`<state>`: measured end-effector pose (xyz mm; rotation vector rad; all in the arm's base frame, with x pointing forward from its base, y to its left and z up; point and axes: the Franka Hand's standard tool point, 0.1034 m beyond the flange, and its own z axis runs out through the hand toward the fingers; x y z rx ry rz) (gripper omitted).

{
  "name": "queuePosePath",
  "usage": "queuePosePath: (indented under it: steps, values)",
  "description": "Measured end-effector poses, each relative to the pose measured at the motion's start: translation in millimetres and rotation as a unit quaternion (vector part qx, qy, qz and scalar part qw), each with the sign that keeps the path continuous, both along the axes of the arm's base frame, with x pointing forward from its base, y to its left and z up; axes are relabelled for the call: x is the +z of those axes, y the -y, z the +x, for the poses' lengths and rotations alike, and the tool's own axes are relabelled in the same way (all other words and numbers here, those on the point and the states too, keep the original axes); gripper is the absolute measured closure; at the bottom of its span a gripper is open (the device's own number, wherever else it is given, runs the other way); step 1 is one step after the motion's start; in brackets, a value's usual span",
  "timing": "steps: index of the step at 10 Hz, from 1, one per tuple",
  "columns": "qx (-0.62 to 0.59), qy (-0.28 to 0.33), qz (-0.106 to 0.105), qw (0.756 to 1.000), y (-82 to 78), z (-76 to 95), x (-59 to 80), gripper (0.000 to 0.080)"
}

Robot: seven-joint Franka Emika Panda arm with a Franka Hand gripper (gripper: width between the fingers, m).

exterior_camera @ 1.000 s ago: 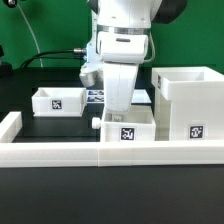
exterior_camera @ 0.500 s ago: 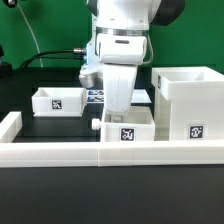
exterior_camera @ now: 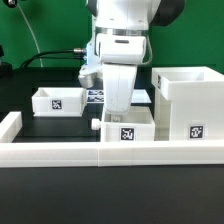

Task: Assemble drawer

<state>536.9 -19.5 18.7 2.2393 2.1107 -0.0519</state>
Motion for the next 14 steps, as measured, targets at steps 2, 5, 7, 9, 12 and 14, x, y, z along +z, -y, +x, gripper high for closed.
queuePosePath:
  steps: [2, 5, 7, 9, 12, 14]
  values:
    - [0.011, -0.006, 0.0, 1.0, -8.4, -2.8, -1.6, 0.0755]
    - [0.013, -0.011, 0.002, 1.0, -12.6, -4.2, -2.9, 0.0755]
    - [0.013, -0.011, 0.002, 1.0, -13.0, -4.4, -3.0, 0.0755]
    - [0.012, -0.011, 0.002, 1.0, -12.2, -4.5, -3.1, 0.0755]
    - [0.013, -0.016, -0.001, 1.0, -17.1, -6.7, -3.9, 0.0755]
    - [0.011, -0.022, -0.002, 1.0, -16.4, -4.0, -1.8, 0.0755]
